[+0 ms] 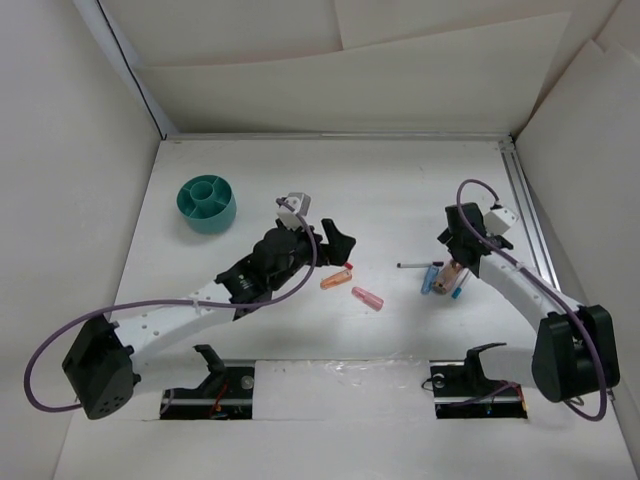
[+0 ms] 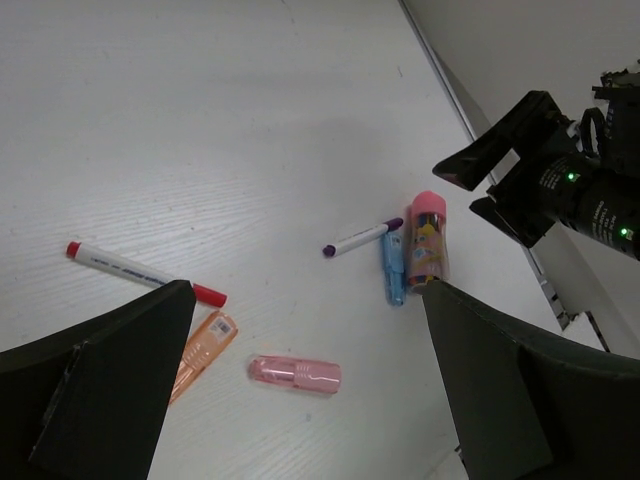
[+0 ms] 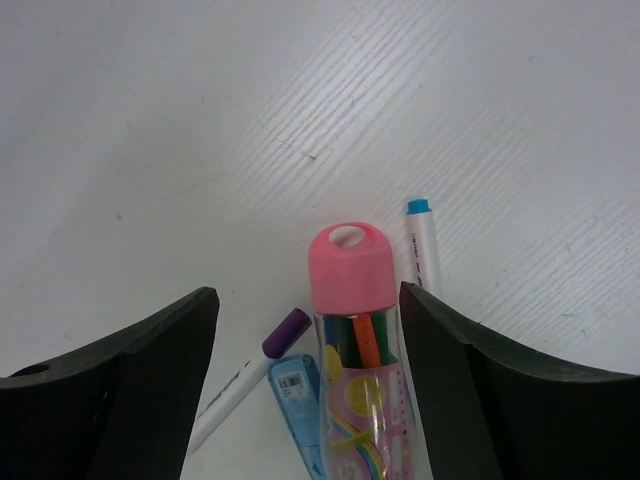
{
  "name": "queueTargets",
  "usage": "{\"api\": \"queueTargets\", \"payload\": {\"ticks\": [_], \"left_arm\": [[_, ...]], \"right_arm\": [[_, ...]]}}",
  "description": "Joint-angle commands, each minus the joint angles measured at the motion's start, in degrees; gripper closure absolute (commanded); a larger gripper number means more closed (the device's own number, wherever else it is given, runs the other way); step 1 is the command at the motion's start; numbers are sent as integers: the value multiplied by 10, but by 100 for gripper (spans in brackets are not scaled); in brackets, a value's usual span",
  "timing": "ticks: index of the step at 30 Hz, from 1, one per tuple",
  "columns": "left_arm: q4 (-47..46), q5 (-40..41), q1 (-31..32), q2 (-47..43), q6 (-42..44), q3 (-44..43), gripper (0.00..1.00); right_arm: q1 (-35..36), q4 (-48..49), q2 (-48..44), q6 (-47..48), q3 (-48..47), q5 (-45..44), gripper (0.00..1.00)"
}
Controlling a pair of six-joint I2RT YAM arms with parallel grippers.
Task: Sort the stationery into containers
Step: Pick up the stationery from the center of the board.
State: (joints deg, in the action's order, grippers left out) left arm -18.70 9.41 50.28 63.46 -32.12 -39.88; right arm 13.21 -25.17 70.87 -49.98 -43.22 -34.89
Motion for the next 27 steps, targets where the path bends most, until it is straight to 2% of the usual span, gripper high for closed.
{"api": "queueTargets", "payload": {"ticks": [1,3,5,6,7,10,13,16,22,27], "left_arm": [[23,11,11,4,-29,-14,0],[58,72,38,-4,-29,-23,0],[58,130,88,-28,5,-23,0],[51,186,103,-43,25,-18,0],[51,208,111,-60,25,-7,0],[52,253,111,-115,25,8,0],[109,283,105,-128,8,-15,0],[121,283,105,-151,8,-23,0],[48,246,105,-226,33,33,0],[94,258,105,-186,16,10,0]], "right_arm": [[-27,2,13,-21,-11,19,21],[-54,17,26,-15,-11,51,21],[-71,31,26,-10,-5,68,21],[-86,31,33,-10,-5,75,21],[-92,31,33,-10,-5,75,21],[-110,36,40,8,-5,93,21],[-115,42,45,21,-10,126,22],[-121,55,59,26,-10,146,25],[-121,55,70,26,-4,170,31],[-126,60,76,26,2,183,31]]}}
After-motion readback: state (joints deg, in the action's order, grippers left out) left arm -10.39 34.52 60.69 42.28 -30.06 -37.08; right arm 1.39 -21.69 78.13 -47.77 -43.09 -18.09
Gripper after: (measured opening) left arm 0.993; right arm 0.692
